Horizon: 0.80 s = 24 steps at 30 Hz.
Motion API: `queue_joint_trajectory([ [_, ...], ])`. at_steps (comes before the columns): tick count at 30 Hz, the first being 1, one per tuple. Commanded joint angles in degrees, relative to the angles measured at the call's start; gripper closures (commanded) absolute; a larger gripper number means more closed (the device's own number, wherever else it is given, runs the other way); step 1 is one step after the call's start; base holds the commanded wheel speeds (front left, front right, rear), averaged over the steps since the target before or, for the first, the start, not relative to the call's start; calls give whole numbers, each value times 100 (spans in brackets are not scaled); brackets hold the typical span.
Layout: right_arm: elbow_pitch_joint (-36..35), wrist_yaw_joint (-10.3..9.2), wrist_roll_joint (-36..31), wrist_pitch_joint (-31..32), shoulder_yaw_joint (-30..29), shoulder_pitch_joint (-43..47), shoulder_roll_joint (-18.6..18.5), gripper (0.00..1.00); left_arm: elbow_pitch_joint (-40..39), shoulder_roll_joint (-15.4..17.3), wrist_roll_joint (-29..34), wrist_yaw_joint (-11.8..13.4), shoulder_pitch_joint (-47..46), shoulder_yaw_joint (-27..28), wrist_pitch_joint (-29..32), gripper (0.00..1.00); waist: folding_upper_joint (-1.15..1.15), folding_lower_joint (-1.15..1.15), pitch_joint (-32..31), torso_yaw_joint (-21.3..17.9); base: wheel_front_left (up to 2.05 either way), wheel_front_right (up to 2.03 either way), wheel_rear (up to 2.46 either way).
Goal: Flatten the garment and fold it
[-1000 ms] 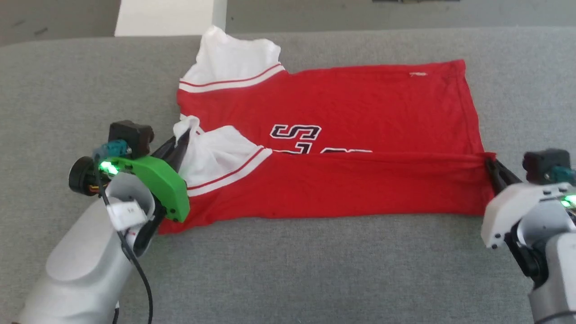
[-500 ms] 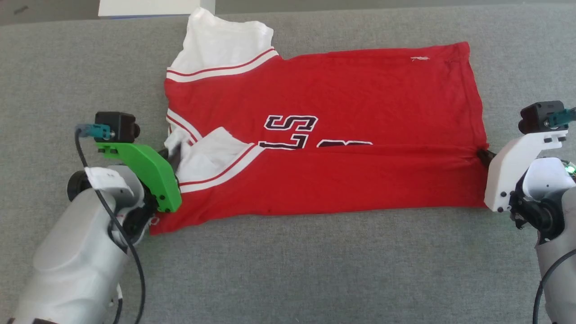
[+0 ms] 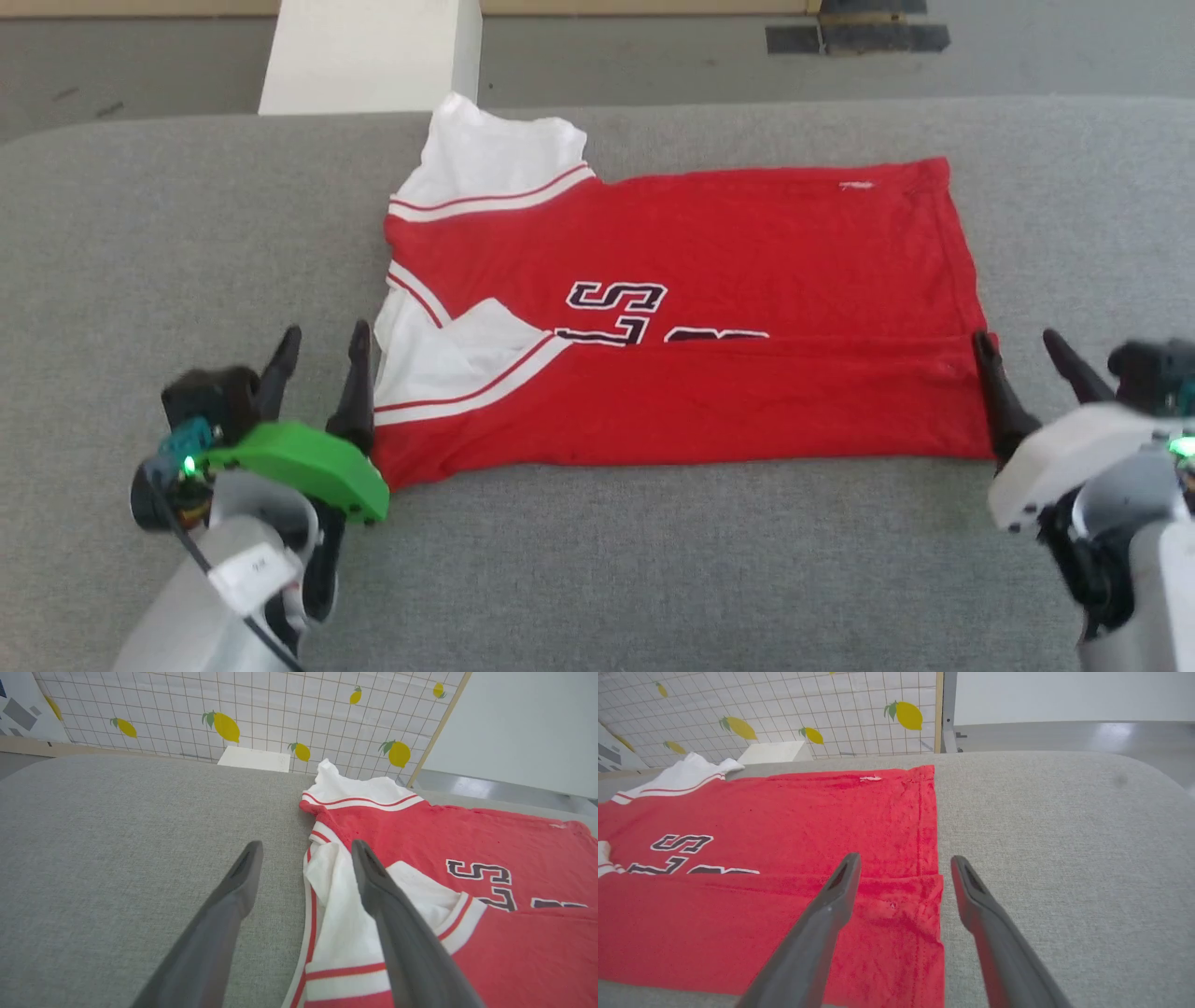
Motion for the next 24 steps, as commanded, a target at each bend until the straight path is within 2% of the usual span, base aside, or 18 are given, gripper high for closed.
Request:
queue_joint_trajectory([
  [1,-93,-9,-28,-275,-5,185,98,0,-109,-48,18,66,218,71,-78,0,0,0,-247,-6,0,0,0],
  [6,-383,-9,-163,-1154,102,613,292,0,-363,-114,-85,268,805,179,-134,0,0,0,-384,-112,0,0,0],
  [11,-565,-9,-321,-1768,43,877,454,0,-355,-201,-302,541,1131,219,156,0,0,0,-455,-205,0,0,0],
  [21,-437,-9,-368,-2029,50,1021,552,0,-141,-258,-752,1296,1225,239,1455,0,0,0,-510,-399,0,0,0],
  [24,-427,-9,-389,-2045,82,1019,558,0,-88,-256,-895,1370,1133,152,1963,0,0,0,-502,-428,0,0,0],
])
